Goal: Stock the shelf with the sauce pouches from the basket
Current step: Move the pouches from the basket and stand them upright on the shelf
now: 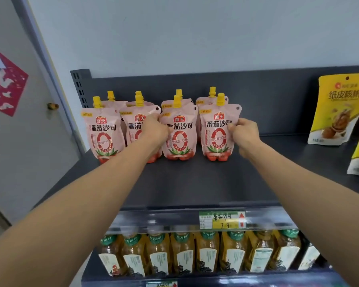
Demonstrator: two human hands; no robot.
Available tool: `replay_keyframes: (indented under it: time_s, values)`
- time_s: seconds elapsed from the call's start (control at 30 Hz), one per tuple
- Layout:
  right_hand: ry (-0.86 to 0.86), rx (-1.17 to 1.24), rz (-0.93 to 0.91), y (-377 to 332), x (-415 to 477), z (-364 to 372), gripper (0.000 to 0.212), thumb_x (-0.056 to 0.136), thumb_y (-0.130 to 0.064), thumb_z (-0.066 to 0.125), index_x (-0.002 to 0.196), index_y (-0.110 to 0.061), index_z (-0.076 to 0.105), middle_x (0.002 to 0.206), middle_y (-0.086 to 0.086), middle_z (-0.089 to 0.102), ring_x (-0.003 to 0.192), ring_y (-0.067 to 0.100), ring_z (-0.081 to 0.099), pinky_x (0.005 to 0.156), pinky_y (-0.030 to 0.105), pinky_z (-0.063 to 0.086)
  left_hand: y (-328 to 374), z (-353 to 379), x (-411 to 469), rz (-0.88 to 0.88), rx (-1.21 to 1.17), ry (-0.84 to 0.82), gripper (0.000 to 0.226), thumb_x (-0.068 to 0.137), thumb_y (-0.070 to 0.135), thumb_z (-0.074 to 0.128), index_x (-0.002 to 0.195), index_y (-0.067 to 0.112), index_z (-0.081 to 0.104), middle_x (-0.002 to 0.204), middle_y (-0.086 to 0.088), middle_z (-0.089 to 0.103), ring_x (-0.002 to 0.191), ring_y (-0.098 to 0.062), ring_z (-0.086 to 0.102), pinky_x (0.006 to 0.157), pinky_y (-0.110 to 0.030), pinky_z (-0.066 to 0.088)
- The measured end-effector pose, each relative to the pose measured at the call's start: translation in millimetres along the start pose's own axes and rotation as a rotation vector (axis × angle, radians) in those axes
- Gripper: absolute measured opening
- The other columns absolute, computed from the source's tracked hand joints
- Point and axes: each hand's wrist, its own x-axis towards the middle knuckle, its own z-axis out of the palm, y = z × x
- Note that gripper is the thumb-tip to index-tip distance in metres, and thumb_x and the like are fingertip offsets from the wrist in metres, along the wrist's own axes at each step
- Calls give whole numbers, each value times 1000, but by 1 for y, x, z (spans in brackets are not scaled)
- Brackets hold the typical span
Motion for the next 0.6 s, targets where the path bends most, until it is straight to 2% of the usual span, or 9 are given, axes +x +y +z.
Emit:
replay_keyframes:
  time_s: [0.13, 0.3, 0.4, 0.47, 0.6]
  values:
    - [-37, -25, 14, 0, 0, 3, 22, 89, 5, 48, 97, -13, 56, 89, 0, 64, 74, 10, 62, 51, 19, 48, -2, 6, -3, 35, 184, 7, 49, 77, 3, 69, 121, 8, 48, 124, -11, 58, 115, -28, 55, 93, -40, 50]
    - [-61, -81, 63, 6, -1, 5, 20, 88, -1, 58, 105, -11, 52, 116, 8, 64, 99, 21, 61, 72, 28, 50, 1, 11, -6, 53, 323, 32, 52, 78, 9, 71, 121, 7, 41, 126, -12, 54, 116, -28, 54, 91, -38, 49]
    - [-46, -85, 53, 6, -1, 5, 27, 88, -1, 59, 113, -8, 52, 120, 10, 63, 101, 21, 62, 71, 28, 50, 2, 11, -9, 66, 298, 34, 56, 78, 6, 71, 122, 7, 36, 125, -13, 53, 114, -28, 55, 91, -40, 51]
    - [-26, -102, 39, 6, -2, 5, 33, 88, -2, 59, 119, -7, 50, 122, 10, 62, 100, 19, 61, 70, 26, 50, 2, 9, -11, 66, 256, 32, 58, 77, 4, 71, 122, 7, 34, 123, -11, 52, 112, -25, 55, 85, -34, 50]
    - [152, -293, -27, 5, -12, -1, 42, 90, -8, 55, 131, -7, 43, 130, 10, 54, 114, 24, 54, 82, 31, 49, 3, 1, -17, 12, 170, 26, 51, 78, 3, 69, 118, 6, 38, 118, -11, 54, 108, -25, 57, 78, -31, 49]
